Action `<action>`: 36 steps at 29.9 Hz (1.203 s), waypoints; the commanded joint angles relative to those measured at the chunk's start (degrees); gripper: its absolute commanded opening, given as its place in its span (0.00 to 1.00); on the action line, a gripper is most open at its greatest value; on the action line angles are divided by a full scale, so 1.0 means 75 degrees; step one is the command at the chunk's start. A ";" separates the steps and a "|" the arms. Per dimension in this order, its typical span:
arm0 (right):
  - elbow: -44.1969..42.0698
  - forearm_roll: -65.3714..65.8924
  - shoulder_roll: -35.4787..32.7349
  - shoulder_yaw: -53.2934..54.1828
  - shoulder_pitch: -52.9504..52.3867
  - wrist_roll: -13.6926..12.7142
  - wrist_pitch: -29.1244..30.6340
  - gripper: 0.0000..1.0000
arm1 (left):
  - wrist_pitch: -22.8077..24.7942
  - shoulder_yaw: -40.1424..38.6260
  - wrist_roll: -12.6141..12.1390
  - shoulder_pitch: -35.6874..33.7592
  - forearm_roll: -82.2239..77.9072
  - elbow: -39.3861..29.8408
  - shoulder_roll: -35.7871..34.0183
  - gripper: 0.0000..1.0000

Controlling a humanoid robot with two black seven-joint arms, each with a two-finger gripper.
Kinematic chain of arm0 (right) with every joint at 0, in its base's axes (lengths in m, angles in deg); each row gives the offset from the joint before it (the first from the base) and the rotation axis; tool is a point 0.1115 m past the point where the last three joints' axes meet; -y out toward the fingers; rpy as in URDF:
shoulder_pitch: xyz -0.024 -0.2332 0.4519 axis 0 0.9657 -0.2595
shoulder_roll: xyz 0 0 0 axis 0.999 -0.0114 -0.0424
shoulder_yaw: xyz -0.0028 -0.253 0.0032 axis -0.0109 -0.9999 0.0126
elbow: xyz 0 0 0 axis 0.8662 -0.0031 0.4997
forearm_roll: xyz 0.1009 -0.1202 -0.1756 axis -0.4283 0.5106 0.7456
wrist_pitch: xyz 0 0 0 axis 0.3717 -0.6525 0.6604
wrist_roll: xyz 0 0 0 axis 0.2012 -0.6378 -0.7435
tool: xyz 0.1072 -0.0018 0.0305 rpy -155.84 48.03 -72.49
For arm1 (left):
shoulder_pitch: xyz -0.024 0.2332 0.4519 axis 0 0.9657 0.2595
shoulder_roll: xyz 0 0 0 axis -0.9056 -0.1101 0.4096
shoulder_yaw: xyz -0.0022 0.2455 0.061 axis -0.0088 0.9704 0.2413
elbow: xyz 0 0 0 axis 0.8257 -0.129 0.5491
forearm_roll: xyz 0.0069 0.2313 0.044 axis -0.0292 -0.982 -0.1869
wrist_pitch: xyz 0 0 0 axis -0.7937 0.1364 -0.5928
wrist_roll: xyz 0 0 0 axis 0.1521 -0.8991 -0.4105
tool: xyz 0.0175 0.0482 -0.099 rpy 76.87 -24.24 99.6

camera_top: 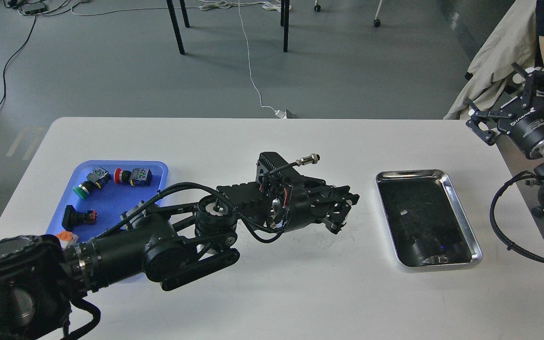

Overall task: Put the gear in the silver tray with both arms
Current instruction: 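Carry the black gear with the left gripper toward the table center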

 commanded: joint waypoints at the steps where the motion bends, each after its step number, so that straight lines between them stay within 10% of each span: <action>1: 0.0079 0.0016 0.0041 -0.0017 -0.0041 0.0001 0.0000 0.99 | -0.0129 0.0001 0.0098 0.0347 -0.0287 0.0513 0.0078 0.07; 22: 0.0231 0.0027 0.0123 -0.0251 -0.0381 0.0001 0.0000 0.99 | -0.0727 0.0481 0.0111 0.1074 -0.0417 0.0808 0.0078 0.12; 36: 0.0512 0.0027 0.0123 -0.0286 -0.0393 0.0001 0.0000 0.99 | -0.1289 0.0446 0.0111 0.1274 -0.0032 0.0749 0.0078 0.76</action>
